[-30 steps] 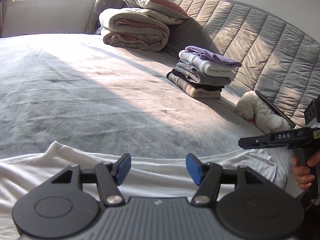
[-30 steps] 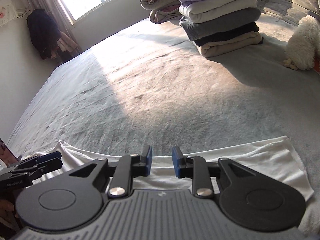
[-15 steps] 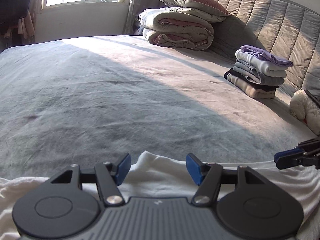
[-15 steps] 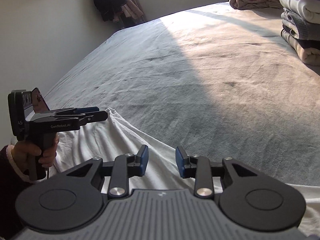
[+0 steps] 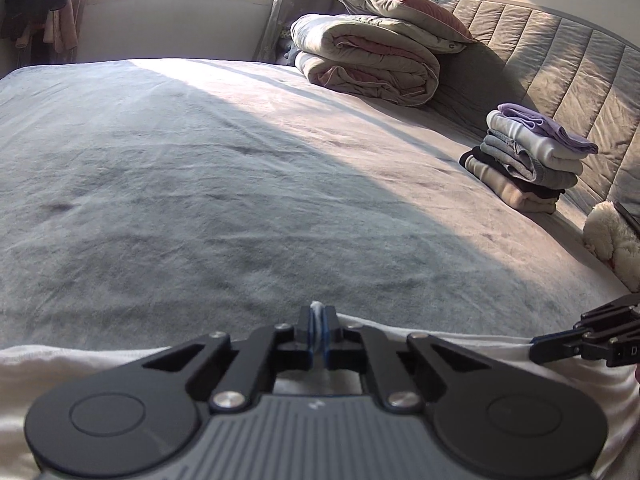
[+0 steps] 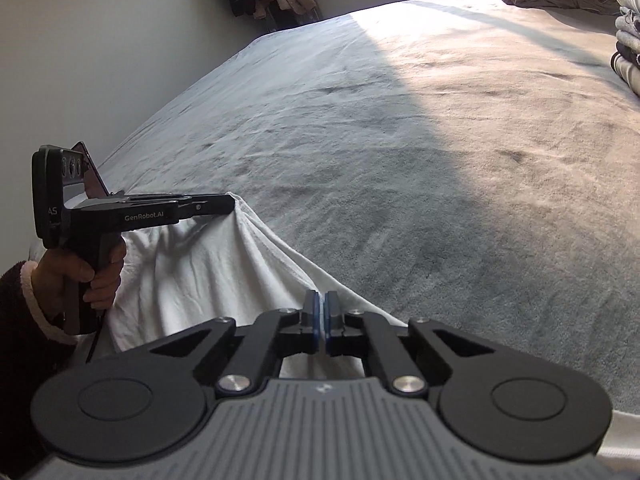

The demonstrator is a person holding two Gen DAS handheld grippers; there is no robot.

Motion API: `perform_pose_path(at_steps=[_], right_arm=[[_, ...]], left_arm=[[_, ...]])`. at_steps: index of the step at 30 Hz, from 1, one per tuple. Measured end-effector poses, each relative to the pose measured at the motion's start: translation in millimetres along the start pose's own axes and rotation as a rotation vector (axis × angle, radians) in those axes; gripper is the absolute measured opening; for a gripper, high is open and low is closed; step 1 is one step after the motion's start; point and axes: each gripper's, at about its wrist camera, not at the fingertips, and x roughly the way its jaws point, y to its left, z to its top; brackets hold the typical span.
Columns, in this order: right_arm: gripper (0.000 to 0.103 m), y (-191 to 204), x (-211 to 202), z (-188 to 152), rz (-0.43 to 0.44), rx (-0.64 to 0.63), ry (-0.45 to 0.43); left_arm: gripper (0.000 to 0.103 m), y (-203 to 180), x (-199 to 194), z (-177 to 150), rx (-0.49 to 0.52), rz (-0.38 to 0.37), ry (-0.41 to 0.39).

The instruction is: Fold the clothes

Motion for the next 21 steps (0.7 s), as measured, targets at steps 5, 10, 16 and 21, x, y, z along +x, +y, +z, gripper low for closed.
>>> perform_pose_path(at_steps=[5,10,16,21], right_arm=[[0.002,1,-11,4,-0.028,-0.029,-0.056],[0.002,-7,5,4,-0.083,-0.001,-0.043],[0.004,0,12,-3,-0.126,-0.044,-0.071],[0.013,8,8,-5,-0.141,-0.076,-0.100]], left_arm=[[0.004,0,-1,2,-0.003,0.007,-0.025],[0.006,-2,14,-2,0.003,0.051,-0.002],[0.011,-14,17,-4,0.080,0.119,-0.011],[0.043,-9,2,-2,0.037,0.147,-0.057]])
